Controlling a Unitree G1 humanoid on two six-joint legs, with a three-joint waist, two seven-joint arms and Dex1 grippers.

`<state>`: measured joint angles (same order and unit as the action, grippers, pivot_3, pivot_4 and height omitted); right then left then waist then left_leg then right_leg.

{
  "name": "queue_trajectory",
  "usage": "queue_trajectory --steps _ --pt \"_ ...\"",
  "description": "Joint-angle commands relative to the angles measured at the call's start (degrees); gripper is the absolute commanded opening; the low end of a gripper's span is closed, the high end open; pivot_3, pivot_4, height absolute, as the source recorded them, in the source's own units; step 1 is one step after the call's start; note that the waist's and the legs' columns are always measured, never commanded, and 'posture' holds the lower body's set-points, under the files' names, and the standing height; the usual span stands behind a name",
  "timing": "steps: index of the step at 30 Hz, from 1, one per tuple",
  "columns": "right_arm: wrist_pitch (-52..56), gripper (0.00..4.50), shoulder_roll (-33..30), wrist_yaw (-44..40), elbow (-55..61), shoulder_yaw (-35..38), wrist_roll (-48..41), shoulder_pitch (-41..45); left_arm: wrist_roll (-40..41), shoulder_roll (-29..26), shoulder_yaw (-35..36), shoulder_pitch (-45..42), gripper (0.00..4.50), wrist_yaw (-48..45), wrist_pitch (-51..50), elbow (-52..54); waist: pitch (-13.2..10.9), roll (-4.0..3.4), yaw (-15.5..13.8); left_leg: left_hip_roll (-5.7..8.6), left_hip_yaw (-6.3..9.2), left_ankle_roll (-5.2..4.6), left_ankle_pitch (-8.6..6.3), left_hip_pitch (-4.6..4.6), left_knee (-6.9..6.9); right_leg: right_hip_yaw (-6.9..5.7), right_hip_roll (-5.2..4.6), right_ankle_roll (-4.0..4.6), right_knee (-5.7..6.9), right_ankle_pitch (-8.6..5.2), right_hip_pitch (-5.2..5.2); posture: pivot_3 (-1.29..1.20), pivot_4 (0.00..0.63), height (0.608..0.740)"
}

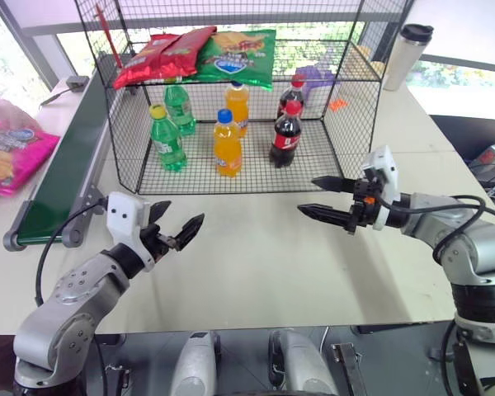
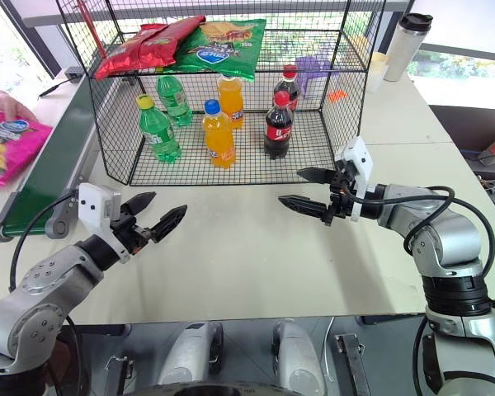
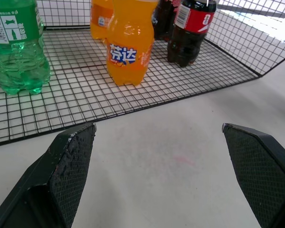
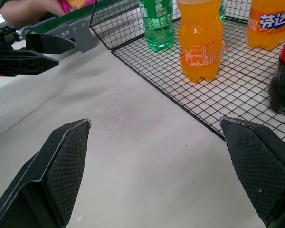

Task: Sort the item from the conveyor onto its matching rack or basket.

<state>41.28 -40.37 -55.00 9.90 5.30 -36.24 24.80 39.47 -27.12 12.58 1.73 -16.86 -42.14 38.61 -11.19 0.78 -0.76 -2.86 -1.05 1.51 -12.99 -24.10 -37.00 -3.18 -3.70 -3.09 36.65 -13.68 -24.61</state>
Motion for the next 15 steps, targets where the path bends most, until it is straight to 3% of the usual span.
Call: queue_trajectory --steps 1,15 --pt "-0.7 4.50 0.0 -0.4 0.7 0.4 -0.5 1.0 0.6 -0.5 1.4 -0.3 4.44 -0.6 1.3 2.0 0.0 0.00 0.0 0.00 0.00 0.00 0.00 0.00 0.00 0.00 0.00 0.00 0.00 0.00 0.00 0.00 0.150 0.740" --pt "-1.6 4.50 1.6 1.8 -0.8 0.1 0.9 2.0 1.5 -0.6 1.6 -1.9 4.44 -1.0 1.6 1.6 0.0 0.00 0.0 0.00 0.00 0.00 0.00 0.00 -0.01 0.00 0.01 0.00 0.00 0.01 0.00 0.00 0.150 0.740"
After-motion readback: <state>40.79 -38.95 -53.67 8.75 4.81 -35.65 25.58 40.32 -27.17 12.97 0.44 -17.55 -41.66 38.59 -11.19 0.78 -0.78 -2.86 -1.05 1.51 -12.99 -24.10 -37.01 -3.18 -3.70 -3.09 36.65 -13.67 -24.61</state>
